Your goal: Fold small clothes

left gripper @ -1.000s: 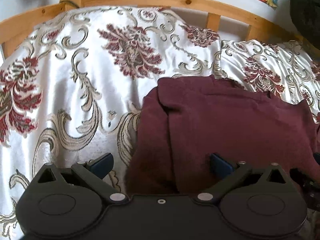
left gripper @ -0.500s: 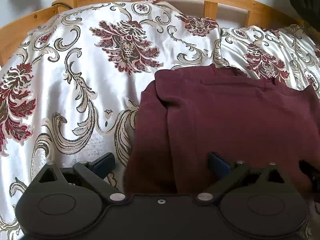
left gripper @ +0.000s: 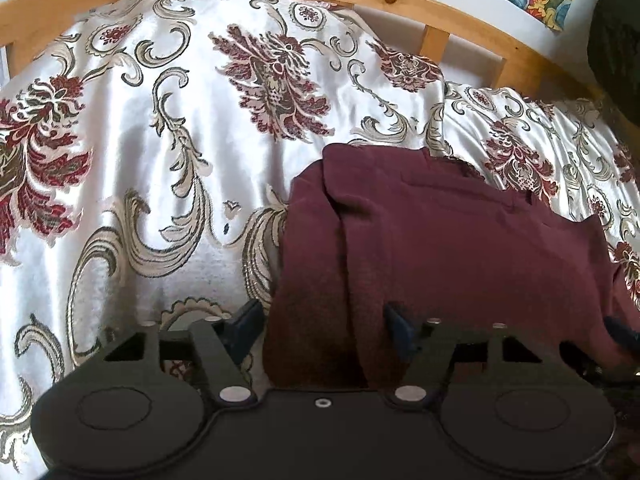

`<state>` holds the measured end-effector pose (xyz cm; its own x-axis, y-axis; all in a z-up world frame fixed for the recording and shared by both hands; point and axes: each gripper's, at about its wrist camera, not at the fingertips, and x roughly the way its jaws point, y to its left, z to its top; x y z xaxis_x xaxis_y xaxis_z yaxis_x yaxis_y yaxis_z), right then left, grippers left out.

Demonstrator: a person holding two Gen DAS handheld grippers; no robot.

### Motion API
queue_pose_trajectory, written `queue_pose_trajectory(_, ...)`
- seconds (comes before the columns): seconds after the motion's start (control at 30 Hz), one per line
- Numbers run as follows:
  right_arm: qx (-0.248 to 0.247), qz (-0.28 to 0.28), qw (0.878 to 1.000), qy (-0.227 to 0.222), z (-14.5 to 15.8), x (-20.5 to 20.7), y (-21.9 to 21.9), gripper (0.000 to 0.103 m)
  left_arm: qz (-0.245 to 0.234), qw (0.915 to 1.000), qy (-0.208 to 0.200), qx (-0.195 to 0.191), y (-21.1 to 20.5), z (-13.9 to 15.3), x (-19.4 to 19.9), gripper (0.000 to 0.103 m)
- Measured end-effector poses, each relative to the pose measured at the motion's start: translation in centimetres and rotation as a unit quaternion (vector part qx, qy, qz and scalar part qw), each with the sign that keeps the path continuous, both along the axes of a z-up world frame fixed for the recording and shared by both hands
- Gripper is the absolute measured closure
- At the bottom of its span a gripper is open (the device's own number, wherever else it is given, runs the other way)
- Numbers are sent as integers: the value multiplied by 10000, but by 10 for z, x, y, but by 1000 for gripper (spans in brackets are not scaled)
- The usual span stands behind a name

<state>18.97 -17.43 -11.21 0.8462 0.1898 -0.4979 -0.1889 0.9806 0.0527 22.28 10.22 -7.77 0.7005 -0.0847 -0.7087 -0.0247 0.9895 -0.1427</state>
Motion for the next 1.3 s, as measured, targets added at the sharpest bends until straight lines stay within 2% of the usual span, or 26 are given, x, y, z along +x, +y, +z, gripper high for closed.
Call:
queue_pose_trajectory(0.17, 0, 0, 10000, 3, 0, 0, 0, 0, 56, 9996, 158, 211, -14, 6, 1, 53)
queue_pose_trajectory(0.3, 0, 1, 10000, 6, 0, 0, 0, 0, 145, 9987, 314, 363, -20, 6, 7, 50)
queue_pose_trajectory(0.37, 1, 1, 10000, 7, 0, 0, 0, 0, 213, 9988, 385, 231, -16, 3, 10, 48)
queue_pose_trajectory(0.53, 6, 4, 10000, 13, 0, 1, 0, 0, 399, 9964, 556, -503, 6, -5, 15, 47)
queue_pose_trajectory(0.63, 3, 4, 10000, 22, 0, 1, 0, 0, 401, 9952, 570, -693, 8, -6, 14, 58)
queue_pose_trajectory(0.7, -13, 3, 10000, 28, -1, 1, 1, 0, 418, 9946, 538, -784, 4, -3, 12, 79)
queue_pose_trajectory(0.73, -18, 3, 10000, 31, -1, 1, 1, 0, 423, 9952, 502, -732, -1, 0, 11, 81)
queue_pose_trajectory(0.8, -13, 34, 9999, 96, 1, 1, 0, 0, 410, 9978, 395, -353, -16, 9, 10, 88)
queue_pose_trajectory(0.9, 177, 44, 9998, 69, 14, -3, -7, 0, 284, 9995, 139, 41, -37, 24, 6, 91)
queue_pose_trajectory(1.0, 292, -66, 9995, 34, 26, -1, -17, 0, 109, 9998, -153, 60, -50, 43, 4, 92)
queue_pose_trajectory(1.13, 39, -159, 9999, -28, 38, 3, -32, 0, -137, 9995, -286, 70, -77, 77, 12, 92)
queue_pose_trajectory(1.3, -7, -753, 9966, -332, 61, 12, -80, 0, -884, 9941, -600, 203, -140, 113, 19, 93)
